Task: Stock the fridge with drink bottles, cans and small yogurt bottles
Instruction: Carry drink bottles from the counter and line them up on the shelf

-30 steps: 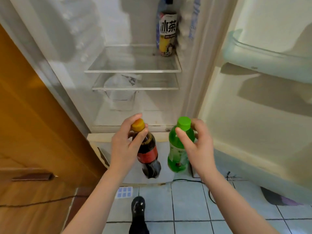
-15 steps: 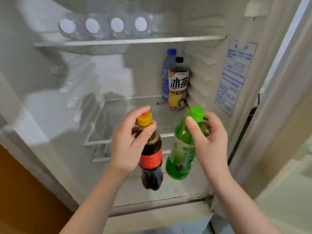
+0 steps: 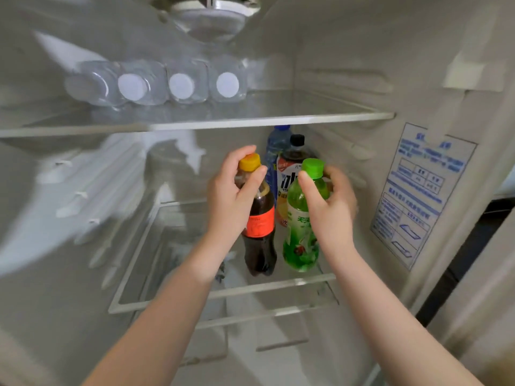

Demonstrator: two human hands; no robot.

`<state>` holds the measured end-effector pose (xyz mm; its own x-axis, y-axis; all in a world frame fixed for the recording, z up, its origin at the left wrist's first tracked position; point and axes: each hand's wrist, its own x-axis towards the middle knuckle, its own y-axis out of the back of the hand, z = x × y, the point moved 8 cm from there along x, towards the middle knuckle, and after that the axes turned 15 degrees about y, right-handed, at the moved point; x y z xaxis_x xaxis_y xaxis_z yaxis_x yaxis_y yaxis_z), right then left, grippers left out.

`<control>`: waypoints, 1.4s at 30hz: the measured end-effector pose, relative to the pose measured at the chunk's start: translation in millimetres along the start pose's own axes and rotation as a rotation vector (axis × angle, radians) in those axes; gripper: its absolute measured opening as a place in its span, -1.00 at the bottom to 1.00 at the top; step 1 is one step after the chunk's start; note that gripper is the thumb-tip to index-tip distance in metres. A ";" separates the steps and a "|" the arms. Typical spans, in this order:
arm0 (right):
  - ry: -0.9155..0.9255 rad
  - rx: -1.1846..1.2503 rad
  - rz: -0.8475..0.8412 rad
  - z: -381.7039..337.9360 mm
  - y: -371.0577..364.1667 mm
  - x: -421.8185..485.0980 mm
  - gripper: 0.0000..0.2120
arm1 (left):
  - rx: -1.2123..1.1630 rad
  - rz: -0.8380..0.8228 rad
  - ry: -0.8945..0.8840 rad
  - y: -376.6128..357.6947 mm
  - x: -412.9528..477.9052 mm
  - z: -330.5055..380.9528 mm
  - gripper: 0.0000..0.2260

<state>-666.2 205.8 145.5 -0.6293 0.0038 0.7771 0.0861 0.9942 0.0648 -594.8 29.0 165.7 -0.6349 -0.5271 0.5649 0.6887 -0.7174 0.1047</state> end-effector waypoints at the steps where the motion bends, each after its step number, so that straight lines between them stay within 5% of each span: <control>1: -0.007 -0.010 0.000 7.1 -4.3 1.9 -0.79 | 0.019 0.003 0.002 -5.0 5.1 -4.7 -0.76; 9: -0.016 -0.027 -0.056 47.2 -23.3 12.5 -0.87 | 0.074 0.002 0.027 -29.2 27.6 -20.1 -0.68; 15: -0.024 -0.006 -0.067 60.5 -24.0 -8.1 -0.60 | -0.061 -0.150 0.224 -27.3 -0.4 -43.0 -0.38; 17: 0.009 0.022 -0.089 63.6 -21.3 -28.6 -0.62 | -0.013 -0.256 0.305 -29.4 -23.5 -66.4 -0.24; 21: 0.001 -0.085 -0.218 80.3 -20.0 -70.8 -0.32 | 0.228 -0.300 0.448 -25.0 -63.4 -125.2 -0.05; 26: -0.046 -0.210 -0.263 99.8 -19.7 -82.1 -0.25 | 0.284 -0.309 0.559 -31.2 -72.7 -157.0 -0.50; 42: -0.054 -0.242 -0.325 112.9 -36.3 -66.7 -0.23 | 0.437 -0.322 0.472 -63.0 -28.0 -163.1 -0.56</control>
<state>-714.6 181.6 20.7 -0.6929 -0.2941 0.6583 0.0515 0.8905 0.4520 -677.5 14.7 9.8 -0.8458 -0.5315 0.0467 0.4561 -0.6747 0.5803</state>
